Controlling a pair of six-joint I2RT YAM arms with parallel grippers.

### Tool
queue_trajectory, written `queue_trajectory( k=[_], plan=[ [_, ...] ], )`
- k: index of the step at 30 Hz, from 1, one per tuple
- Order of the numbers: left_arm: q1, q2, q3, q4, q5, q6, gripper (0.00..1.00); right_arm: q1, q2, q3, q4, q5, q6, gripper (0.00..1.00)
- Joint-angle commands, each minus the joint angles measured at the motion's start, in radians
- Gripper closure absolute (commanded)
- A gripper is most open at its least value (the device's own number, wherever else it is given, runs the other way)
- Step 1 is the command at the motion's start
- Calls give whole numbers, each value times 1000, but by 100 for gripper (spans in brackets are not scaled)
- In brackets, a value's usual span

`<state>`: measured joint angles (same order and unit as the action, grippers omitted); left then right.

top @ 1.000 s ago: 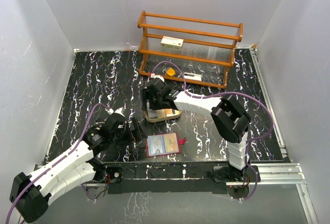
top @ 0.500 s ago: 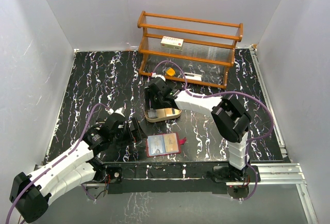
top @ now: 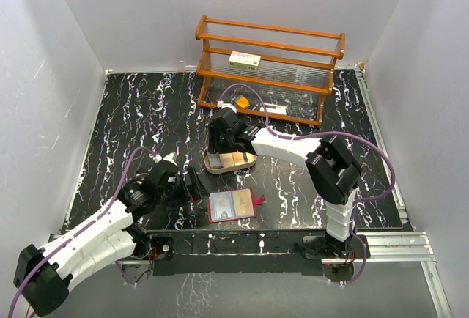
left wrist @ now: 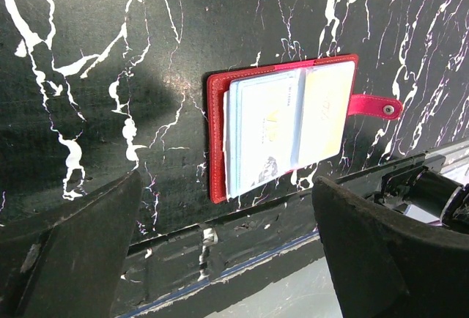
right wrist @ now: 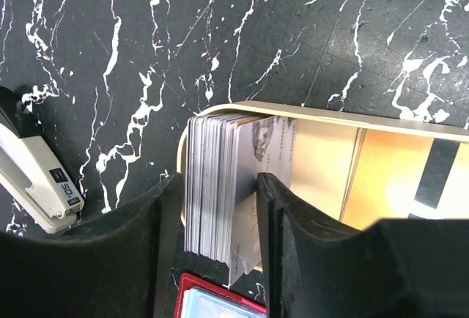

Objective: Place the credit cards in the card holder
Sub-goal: Pick up the credit card from the storage box.

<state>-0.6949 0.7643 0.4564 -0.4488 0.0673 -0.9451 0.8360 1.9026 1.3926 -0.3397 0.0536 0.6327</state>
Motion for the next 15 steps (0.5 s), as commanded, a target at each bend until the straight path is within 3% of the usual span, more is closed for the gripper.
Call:
queue_trajectory(
  k=[1, 15],
  plan=[
    [2, -5, -16, 11, 17, -7, 1, 1, -60, -15, 61, -7, 4, 62],
    [1, 6, -16, 11, 20, -20, 1, -2, -86, -33, 46, 34, -6, 90]
  ],
)
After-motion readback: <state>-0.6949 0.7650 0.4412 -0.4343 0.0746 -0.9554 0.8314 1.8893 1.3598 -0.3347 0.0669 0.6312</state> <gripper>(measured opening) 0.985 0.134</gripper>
